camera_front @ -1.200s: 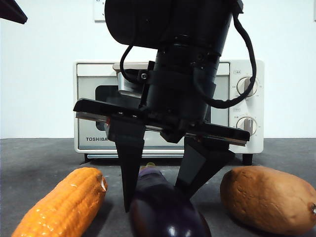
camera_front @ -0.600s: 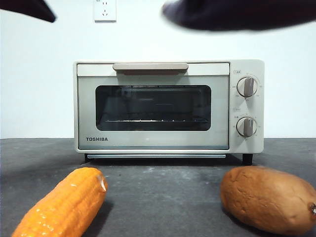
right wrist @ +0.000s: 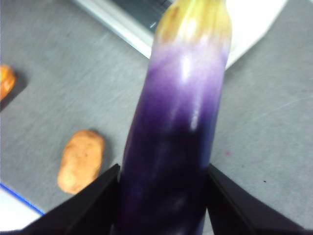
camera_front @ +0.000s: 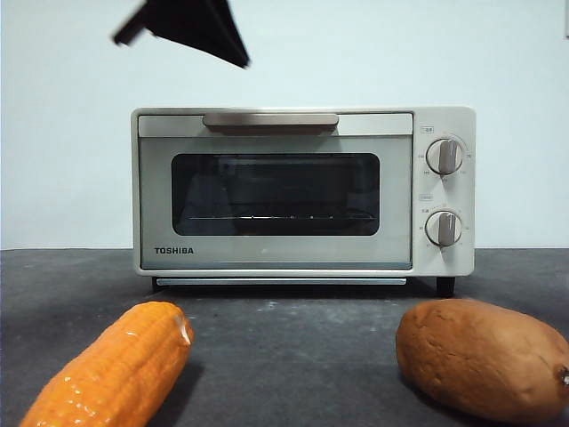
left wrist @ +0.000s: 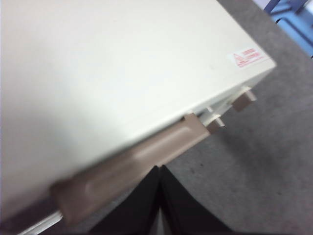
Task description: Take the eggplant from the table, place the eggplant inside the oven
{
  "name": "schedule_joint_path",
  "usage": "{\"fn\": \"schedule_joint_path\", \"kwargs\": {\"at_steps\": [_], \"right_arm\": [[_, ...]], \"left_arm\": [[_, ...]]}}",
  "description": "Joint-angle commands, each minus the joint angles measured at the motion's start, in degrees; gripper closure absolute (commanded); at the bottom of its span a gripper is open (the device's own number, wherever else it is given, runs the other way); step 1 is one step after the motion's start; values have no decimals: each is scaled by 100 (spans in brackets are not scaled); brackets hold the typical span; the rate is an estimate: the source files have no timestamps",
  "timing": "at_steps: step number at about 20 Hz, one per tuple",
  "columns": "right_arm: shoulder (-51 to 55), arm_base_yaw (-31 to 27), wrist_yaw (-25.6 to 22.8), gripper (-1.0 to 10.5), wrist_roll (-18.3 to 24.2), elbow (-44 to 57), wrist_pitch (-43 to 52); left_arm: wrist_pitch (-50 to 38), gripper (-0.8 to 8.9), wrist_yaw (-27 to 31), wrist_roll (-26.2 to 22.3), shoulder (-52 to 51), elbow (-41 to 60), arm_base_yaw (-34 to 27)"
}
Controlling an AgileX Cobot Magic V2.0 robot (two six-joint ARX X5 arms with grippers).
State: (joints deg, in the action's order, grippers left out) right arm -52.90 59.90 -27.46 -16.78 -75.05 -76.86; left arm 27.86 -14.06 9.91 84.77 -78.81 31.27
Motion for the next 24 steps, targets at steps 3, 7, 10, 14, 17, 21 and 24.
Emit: {"fn": "schedule_joint_path", "kwargs": {"at_steps": [3, 7, 10, 14, 17, 21, 24], "right_arm": [[492, 61, -129, 777, -278, -111, -391], [946, 61, -125, 777, -387, -111, -391], [1110, 61, -122, 777, -385, -109, -391], [1113, 61, -120, 777, -382, -103, -389], [1102, 61, -107, 777, -380, -101, -389], [1104, 61, -105, 777, -385, -101, -389], [1099, 61, -101, 777, -380, -101, -367]], "left_arm": [[485, 808, 319, -516, 986, -942, 221], [728, 808, 706, -734, 1342, -1093, 339], [1169, 808, 702, -778, 1379, -1093, 437], [1945, 808, 699, -804, 1359, -1165, 675], [2581, 808, 699, -881, 1349, -1276, 960], [3338, 808, 702, -935, 1158, -1351, 1335], [3683, 808, 708, -1016, 846, -1349, 1443]]}}
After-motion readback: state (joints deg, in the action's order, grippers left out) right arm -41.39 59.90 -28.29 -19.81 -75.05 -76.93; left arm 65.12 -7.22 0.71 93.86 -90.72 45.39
